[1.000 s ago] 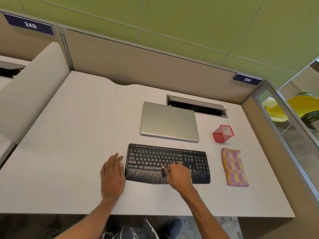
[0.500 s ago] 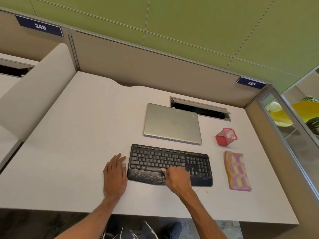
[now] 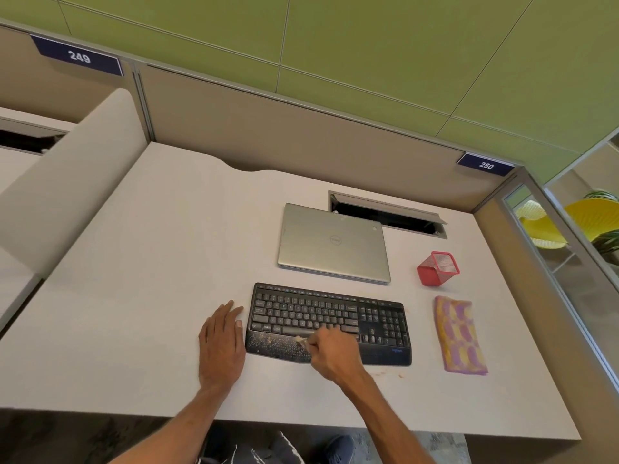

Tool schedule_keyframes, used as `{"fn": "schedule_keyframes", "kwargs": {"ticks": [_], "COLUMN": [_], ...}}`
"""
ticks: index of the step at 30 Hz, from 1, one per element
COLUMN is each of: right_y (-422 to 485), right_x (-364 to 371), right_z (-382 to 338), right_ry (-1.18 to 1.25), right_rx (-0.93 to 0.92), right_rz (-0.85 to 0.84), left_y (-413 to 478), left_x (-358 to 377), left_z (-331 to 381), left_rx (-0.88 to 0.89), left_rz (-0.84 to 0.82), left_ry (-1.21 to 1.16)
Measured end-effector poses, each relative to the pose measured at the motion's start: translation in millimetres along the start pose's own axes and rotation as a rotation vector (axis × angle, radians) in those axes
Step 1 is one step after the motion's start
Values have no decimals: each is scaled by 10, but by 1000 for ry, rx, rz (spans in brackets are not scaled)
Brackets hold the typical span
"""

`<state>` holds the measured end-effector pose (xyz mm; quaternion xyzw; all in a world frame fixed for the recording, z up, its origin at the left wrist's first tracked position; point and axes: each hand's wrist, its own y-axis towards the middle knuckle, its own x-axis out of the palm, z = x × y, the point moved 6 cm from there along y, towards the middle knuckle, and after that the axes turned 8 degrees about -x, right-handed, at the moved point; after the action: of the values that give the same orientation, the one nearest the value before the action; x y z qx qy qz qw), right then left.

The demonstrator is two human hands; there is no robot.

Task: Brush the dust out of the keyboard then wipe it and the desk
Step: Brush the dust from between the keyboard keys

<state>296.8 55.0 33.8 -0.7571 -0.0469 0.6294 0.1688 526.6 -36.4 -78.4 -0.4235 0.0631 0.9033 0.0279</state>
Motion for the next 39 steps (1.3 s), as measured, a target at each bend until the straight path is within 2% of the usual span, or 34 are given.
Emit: {"fn": "schedule_keyframes", "kwargs": {"ticks": [5,10,14,20,24,28,33,39], "right_y": [41,36,12,37,82,54,87,115], "right_x": [-211,-156,20,-216,-108,54,-184,-31], "right_z": [114,77,-57,31,3,-130,-39,-105], "right_ry": [-10,-52,-23,32,-25,-31,-27,-57], "right_rx": [44,58,-8,-2,12,-81,-37,-13], "right_rz": [123,55,3,125,68,-23,113,40], "left_y": [5,10,8,13,12,7,15,12], "left_x": [11,21,11,16,6,5,9,12], "left_z": [-11,5,6,2,23,16,10,14], "left_rx": [-7,-14,-14,-13,-13,-12,-7,1], "left_rz": [-9,-12,-8,-11,-6,-5,-3,-3], "left_ry": [-6,3,7,5,14,20,21,18]}}
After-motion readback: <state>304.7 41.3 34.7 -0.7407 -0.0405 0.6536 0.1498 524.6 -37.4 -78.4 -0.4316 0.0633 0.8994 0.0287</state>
